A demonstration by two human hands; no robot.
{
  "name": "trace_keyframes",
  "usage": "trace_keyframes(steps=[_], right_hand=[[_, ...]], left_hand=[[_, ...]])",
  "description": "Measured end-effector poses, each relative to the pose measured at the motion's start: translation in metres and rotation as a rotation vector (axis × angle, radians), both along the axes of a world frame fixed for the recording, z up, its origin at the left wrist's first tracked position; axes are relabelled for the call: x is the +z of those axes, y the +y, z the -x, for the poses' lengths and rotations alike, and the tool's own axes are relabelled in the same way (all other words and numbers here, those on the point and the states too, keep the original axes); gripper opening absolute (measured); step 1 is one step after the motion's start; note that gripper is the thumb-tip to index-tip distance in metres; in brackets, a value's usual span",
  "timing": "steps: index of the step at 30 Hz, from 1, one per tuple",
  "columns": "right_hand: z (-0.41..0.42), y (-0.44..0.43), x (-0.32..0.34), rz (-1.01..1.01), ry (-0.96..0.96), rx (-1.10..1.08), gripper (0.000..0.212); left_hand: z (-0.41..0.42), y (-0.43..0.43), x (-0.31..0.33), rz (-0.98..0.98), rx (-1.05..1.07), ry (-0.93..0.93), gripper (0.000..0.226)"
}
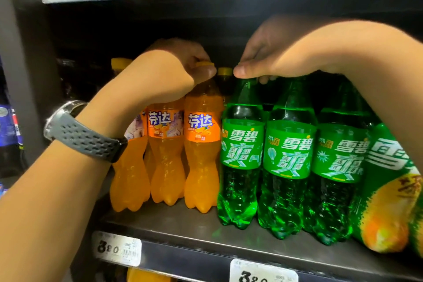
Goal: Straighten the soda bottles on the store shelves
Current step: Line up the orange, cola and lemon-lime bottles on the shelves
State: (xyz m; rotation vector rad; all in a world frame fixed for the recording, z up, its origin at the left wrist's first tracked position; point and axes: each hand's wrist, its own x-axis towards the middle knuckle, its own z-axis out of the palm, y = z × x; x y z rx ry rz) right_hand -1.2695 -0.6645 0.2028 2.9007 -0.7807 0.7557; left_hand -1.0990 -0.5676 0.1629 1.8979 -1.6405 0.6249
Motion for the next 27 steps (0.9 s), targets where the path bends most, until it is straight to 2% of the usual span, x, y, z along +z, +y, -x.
trace_keyframes(steps=[6,15,27], right_hand=[[0.003,-0.005,-0.004,-0.022,-0.028,0.024,0.03],[0.001,-0.004,-0.002,-0.093,-0.017,0.057,0.028],[0.003,-0.003,-0.006,-0.146,-0.005,0.079,0.035]], left_hand=[[0.002,-0.002,-0.003,0.013,-0.049,0.08,0.025],[0.004,0.012,-0.005,0.137,-0.091,0.076,0.024],[-0.005,0.015,-0.011,0.126,-0.131,0.098,0.021]])
